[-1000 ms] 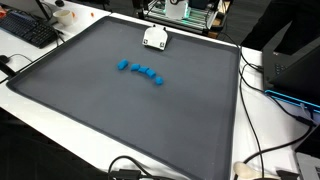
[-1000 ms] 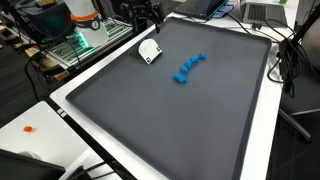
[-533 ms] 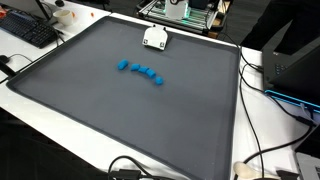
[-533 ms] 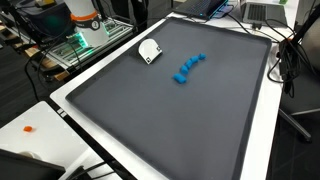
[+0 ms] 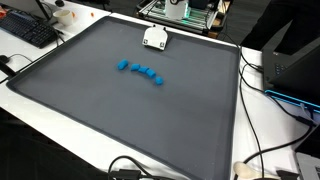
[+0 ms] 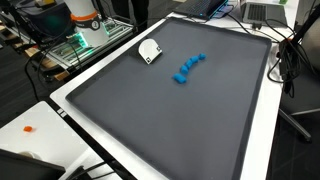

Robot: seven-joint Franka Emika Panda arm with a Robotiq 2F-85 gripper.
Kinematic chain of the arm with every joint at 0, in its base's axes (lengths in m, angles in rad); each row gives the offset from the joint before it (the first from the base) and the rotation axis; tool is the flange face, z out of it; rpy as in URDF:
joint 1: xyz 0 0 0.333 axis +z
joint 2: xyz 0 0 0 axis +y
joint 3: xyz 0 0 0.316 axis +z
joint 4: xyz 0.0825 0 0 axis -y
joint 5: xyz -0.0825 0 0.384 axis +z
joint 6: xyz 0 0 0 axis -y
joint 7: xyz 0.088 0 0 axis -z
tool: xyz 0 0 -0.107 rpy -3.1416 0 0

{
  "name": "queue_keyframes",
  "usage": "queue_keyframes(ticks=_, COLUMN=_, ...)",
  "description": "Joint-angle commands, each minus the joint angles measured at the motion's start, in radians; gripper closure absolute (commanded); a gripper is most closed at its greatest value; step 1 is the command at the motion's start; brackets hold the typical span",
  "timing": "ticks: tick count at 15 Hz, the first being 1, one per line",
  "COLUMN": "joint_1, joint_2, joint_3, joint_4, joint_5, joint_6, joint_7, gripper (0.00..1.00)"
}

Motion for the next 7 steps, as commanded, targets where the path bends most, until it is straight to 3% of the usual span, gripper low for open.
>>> queue_keyframes(ticks=1, joint_1=0.022, joint_2=0.076, joint_3=-0.003, joint_4=0.074, joint_5=-0.029, joint_6=-0.01, joint_7=-0.121, gripper=0.0)
queue_keyframes(ticks=2, joint_1=0.019, joint_2=0.035, joint_3=-0.008, joint_4=0.037, joint_5=-0.001, joint_6=-0.003, joint_7=-0.074, gripper=0.0)
queue_keyframes(ticks=7, joint_1=0.027, joint_2=0.075, joint_3=-0.011, joint_4=0.07, joint_5=-0.002, joint_6=-0.002, joint_7=-0.115, gripper=0.0)
